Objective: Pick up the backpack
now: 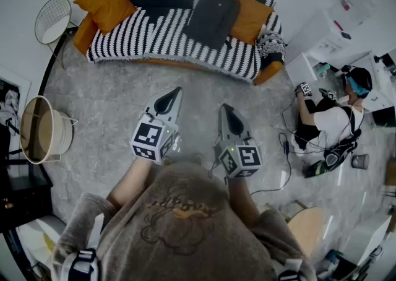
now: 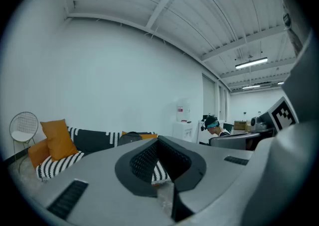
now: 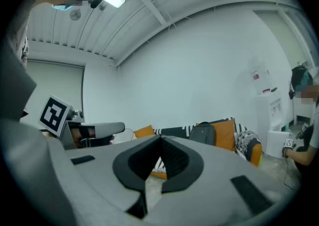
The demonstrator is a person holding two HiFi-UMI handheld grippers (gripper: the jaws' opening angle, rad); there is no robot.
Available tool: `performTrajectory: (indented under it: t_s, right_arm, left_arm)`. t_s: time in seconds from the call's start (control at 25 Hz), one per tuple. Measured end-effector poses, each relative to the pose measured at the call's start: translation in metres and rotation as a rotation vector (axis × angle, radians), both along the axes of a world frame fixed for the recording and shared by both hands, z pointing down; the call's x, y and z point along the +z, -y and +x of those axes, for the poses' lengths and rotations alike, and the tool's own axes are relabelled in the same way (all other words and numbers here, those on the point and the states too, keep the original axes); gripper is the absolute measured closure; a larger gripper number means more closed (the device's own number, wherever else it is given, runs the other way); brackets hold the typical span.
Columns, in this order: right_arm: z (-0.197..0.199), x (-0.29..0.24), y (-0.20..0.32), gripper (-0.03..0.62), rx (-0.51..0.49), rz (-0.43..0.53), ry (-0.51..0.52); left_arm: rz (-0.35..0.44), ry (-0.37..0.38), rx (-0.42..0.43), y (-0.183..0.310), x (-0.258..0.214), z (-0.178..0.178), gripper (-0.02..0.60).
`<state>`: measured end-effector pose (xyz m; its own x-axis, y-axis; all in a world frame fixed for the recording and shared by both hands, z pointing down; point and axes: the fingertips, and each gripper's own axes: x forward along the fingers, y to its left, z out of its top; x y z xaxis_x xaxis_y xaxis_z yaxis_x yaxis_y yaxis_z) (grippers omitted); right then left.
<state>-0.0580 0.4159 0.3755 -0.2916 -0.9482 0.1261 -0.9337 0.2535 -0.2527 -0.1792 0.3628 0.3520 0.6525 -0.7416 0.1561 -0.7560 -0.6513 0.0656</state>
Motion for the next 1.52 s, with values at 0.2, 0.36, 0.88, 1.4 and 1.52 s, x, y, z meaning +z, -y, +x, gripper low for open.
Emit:
performTrajectory:
  t_s: [0.2,0.36,0.88,1.4,1.52]
  right_arm:
    - [0.002,-0.002,0.001,0.595,-0.004,0.004,-0.006]
    - [0.006,-0.002,-0.001,0.595,-0.001,0.002,-0.005]
    - [0.032,-0.003,-0.001,0.594,0.003,0.010,0.007]
    - [0.070,0.002,0.024,0.594,-0.049,0.018,-0.010]
    - [0.072,0.003,0.036,0.594,-0.060,0.020,-0.024]
  left_arm:
    - [-0.003,-0.002,0.006,0.000,0.001,0.005,0.580]
    - [-0.006,-0.004,0.009,-0.002,0.000,0.008,0.580]
    - [-0.005,0.009,0.006,0.000,0.002,0.029,0.580]
    - [0.004,-0.003,-0.037,0.019,0.009,0.062,0.580]
    - [0.015,0.000,-0.043,0.032,0.010,0.063,0.580]
